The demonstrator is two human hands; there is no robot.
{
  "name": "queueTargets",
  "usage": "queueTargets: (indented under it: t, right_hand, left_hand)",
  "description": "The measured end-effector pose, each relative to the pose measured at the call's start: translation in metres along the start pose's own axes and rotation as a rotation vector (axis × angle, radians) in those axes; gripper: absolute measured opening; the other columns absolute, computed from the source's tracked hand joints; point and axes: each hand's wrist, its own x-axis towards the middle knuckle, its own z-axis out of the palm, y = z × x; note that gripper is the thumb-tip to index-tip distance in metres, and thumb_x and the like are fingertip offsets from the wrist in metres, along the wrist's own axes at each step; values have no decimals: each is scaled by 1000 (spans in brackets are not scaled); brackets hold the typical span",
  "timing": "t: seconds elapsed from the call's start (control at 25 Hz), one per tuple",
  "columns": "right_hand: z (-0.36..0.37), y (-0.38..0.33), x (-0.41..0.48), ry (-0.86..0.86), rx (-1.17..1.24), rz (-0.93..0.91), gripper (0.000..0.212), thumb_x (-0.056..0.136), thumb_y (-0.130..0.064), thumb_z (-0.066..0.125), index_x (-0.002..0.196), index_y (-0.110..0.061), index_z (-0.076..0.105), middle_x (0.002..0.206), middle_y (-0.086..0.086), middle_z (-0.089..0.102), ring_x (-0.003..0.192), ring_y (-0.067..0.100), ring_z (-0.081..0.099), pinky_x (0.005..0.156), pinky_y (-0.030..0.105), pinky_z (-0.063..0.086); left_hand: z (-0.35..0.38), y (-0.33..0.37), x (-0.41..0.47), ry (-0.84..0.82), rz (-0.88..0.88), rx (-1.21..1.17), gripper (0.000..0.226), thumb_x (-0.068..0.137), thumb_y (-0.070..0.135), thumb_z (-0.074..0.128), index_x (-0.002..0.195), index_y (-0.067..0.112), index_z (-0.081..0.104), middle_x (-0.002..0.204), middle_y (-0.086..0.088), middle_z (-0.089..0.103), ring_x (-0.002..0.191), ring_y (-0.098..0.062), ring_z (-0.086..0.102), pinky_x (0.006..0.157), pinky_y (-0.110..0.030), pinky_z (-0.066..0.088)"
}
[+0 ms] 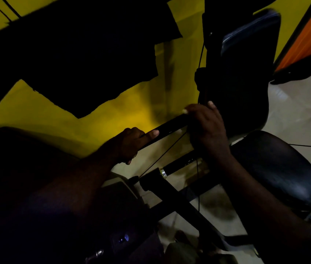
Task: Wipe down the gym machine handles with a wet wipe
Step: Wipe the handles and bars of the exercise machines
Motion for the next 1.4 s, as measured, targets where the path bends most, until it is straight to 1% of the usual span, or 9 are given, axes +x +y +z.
queueTargets:
  t: [0.08, 0.28, 0.44, 0.72, 0.88, 1.04, 1.12, 1.32, 1.4]
  right_hand:
    - [5, -7, -8, 58, 100, 224, 45, 85, 15, 57, 124, -5, 65, 132, 12, 66, 134, 28, 56, 127, 46, 21]
    - [4, -6, -22, -101, 33, -210, 58, 88, 16, 49, 143, -3, 58, 152, 16, 52, 147, 27, 43, 127, 43, 23]
    - [7, -11, -39, 183, 282, 353, 69, 87, 25, 59, 145, -12, 55, 152, 8, 53, 145, 16, 46, 124, 40, 32]
    - [7, -81, -7, 535, 1627, 1568, 19, 105, -9, 53, 97, -12, 70, 91, 8, 71, 80, 12, 69, 77, 25, 58]
    - [17, -95, 16, 496, 1631, 1516, 21, 101, 5, 44, 100, -14, 51, 84, 0, 57, 77, 12, 56, 75, 25, 48]
    - [50, -156, -19, -34, 1313, 1461, 28, 94, -2, 51, 80, -23, 62, 78, 1, 63, 74, 16, 59, 73, 42, 54]
    - [44, -168, -27, -261, 1386, 1433, 28, 98, 3, 51, 80, -16, 62, 77, 3, 63, 71, 15, 60, 67, 29, 54]
    - [35, -120, -10, 77, 1542, 1476, 29, 101, 5, 47, 85, -15, 60, 73, 1, 61, 64, 11, 58, 60, 21, 49]
    - [45, -150, -17, -105, 1464, 1493, 30, 102, 4, 46, 83, -14, 60, 72, 1, 61, 63, 12, 58, 60, 23, 49]
  left_hand:
    - [-1, 1, 0, -7, 3, -16, 78, 86, 84, 50, 62, 10, 48, 53, -18, 53, 45, -39, 64, 50, -37, 54]
    - [1, 0, 1, -10, 13, 5, 76, 88, 82, 49, 61, 11, 46, 47, -13, 51, 49, -43, 66, 48, -33, 50]
    - [2, -4, 4, 0, 29, 3, 77, 89, 82, 47, 57, 12, 47, 48, -15, 53, 46, -40, 65, 51, -36, 52]
    - [3, -9, 6, 151, 88, -68, 83, 78, 96, 38, 94, 18, 63, 78, -16, 67, 69, -32, 70, 56, -51, 63]
    - [3, -14, 8, 385, 143, -176, 85, 81, 94, 25, 97, 17, 58, 85, -7, 67, 80, -30, 66, 70, -44, 52]
    - [7, -19, 6, 574, 113, -364, 78, 86, 83, 28, 106, 13, 55, 103, -16, 64, 98, -35, 60, 81, -55, 50]
    - [9, -21, 7, 628, 135, -384, 79, 89, 79, 29, 108, 7, 56, 109, -20, 61, 102, -34, 57, 87, -48, 45]
    - [7, -20, 6, 604, 183, -306, 75, 91, 71, 30, 106, 4, 60, 105, -17, 63, 98, -19, 55, 80, -23, 40]
    - [6, -20, 8, 597, 173, -312, 73, 91, 70, 31, 105, 4, 59, 104, -15, 62, 98, -20, 55, 83, -28, 40]
